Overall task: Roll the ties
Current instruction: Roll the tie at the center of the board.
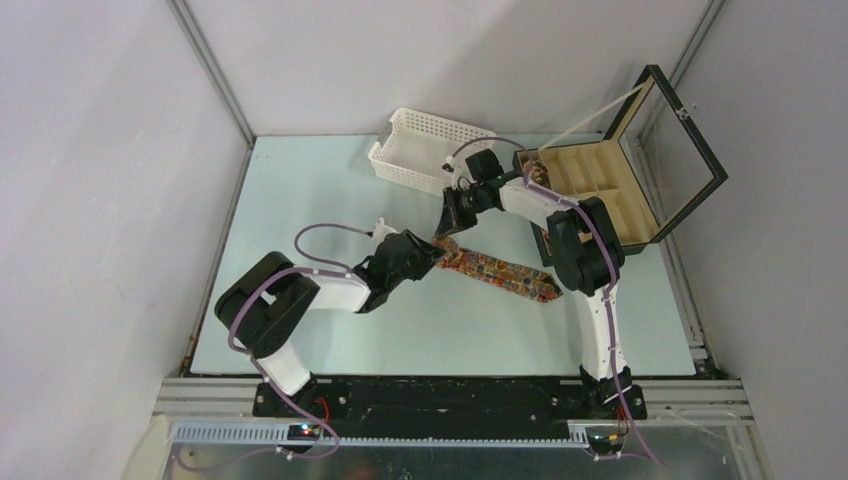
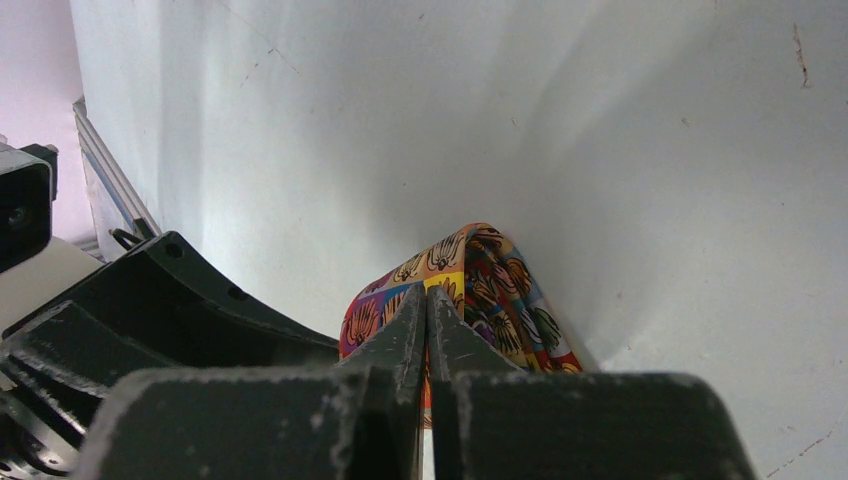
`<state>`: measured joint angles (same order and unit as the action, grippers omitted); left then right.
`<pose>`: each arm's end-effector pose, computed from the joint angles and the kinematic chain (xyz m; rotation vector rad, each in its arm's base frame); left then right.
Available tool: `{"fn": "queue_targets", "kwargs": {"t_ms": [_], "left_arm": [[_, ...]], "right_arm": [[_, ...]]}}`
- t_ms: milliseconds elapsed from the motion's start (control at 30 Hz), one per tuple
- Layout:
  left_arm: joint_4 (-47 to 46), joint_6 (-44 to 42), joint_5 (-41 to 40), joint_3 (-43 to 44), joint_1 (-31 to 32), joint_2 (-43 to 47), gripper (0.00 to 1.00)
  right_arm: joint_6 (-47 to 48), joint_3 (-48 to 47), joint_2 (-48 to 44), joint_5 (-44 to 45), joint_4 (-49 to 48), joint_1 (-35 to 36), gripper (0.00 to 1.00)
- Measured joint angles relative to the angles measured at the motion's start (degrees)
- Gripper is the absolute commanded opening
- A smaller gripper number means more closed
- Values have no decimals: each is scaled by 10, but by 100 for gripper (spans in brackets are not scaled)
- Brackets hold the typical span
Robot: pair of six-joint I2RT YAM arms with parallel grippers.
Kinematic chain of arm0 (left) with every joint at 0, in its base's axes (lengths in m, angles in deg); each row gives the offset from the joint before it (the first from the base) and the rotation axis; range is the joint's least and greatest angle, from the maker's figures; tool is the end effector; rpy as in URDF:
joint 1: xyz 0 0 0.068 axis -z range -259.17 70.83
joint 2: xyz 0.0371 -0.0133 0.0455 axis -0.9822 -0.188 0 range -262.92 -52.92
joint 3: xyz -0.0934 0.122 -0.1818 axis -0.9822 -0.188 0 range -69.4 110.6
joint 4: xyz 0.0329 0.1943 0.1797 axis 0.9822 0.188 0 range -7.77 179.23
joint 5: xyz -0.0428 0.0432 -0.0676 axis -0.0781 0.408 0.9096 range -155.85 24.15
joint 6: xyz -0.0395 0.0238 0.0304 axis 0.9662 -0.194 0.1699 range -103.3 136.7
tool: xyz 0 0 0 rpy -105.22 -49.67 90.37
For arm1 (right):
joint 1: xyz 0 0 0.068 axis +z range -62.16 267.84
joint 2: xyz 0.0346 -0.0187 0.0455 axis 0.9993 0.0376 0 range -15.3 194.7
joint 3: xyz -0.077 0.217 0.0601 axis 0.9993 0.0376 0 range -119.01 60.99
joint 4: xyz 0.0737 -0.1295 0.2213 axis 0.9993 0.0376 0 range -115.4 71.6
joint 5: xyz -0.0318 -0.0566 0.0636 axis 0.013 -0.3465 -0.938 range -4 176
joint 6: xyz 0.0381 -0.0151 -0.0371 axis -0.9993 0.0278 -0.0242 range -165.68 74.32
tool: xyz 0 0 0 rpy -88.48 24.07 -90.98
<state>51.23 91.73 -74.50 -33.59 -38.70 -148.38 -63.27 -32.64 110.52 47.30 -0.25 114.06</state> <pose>0.2454 -0.2018 0.1011 -0.7639 2.1158 -1.0365 0.3962 0.2212 0.1284 -0.4685 2.6067 1.1463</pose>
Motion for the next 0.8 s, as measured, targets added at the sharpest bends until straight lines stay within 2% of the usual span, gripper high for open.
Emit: {"fn": "queue_targets", "kwargs": {"t_ms": [400, 600, 800], "left_arm": [[0, 0, -2, 0, -2, -6, 17], [0, -1, -2, 0, -2, -10, 1], [-5, -7, -2, 0, -2, -14, 0]], "right_arm": [[0, 0, 0, 0, 0, 0, 0], [0, 0, 0, 0, 0, 0, 0], [0, 0, 0, 0, 0, 0, 0]]}}
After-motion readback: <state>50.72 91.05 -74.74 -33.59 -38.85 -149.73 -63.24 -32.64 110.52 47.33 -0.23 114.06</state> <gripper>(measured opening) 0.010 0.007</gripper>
